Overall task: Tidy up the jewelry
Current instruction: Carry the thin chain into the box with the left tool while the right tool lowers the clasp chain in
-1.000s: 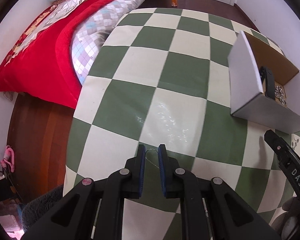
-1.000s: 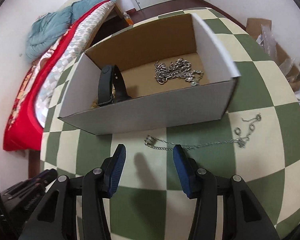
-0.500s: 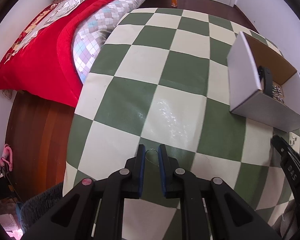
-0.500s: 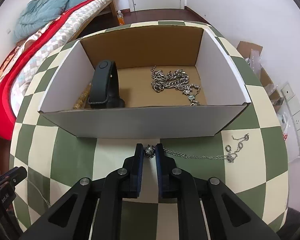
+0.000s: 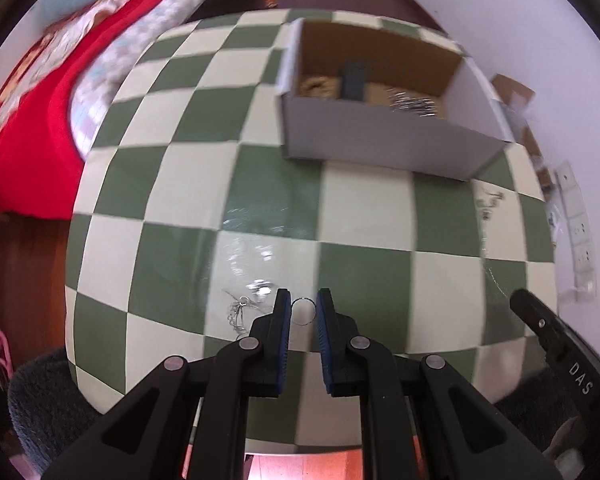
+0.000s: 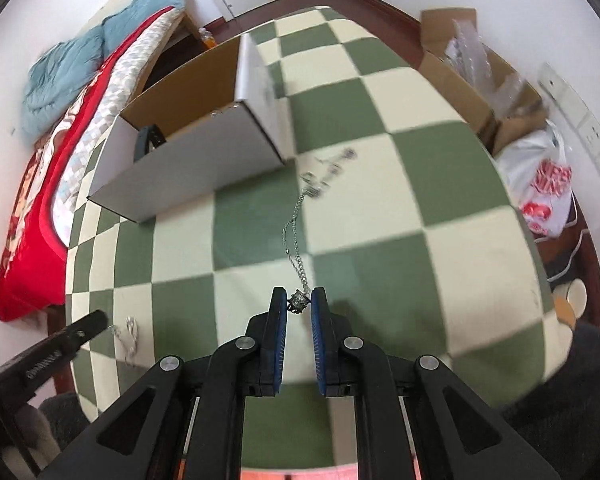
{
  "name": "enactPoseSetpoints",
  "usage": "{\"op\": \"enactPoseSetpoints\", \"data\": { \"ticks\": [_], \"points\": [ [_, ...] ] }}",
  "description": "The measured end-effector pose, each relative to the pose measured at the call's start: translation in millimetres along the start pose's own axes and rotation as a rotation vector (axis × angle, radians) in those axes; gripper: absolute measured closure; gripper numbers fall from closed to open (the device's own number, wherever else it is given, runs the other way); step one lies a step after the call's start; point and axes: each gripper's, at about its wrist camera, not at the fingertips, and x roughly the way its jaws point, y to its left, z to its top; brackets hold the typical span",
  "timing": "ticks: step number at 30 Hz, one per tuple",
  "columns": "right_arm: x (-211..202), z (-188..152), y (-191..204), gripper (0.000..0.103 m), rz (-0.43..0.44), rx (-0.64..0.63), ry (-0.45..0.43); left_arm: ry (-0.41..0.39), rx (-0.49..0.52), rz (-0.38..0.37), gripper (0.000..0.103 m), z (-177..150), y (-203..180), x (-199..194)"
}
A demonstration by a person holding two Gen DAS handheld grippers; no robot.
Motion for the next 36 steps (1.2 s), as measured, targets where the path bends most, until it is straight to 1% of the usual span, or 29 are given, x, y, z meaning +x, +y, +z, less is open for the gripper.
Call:
{"op": "enactPoseSetpoints", "data": {
  "ticks": [2, 5, 11, 17, 23, 28, 33, 36],
  "points": [
    [-9, 1, -3, 0.090, 0.007, 0.002, -0.014, -0.032, 0.033, 0.001, 0.093, 3, -11, -14],
    [-28, 8, 2, 0.090, 0.028, 0.002, -0.042, -0.073, 0.056, -0.005, 0.093, 9, -18, -34],
    [-77, 33, 20, 0.090, 0.072, -0.051, -0.119, -0.150, 0.054, -0.040, 0.093, 27, -19, -75],
    [-118, 59, 35, 0.090, 0.097, -0.085, -0.173, -0.210, 0.040, -0.061, 0.093, 55, -11, -109],
    [-148, 83, 49, 0.090, 0.117, -0.105, -0.219, -0.229, 0.031, -0.108, 0.093, 80, -4, -132],
    [-168, 101, 64, 0.090, 0.141, -0.130, -0.246, -0.239, 0.035, -0.146, 0.093, 101, -3, -148],
    [-195, 123, 85, 0.091, 0.168, -0.169, -0.295, -0.256, 0.038, -0.184, 0.093, 127, -8, -166],
    [-210, 140, 98, 0.090, 0.179, -0.186, -0.324, -0.263, 0.041, -0.185, 0.093, 143, -10, -171]
  ]
}}
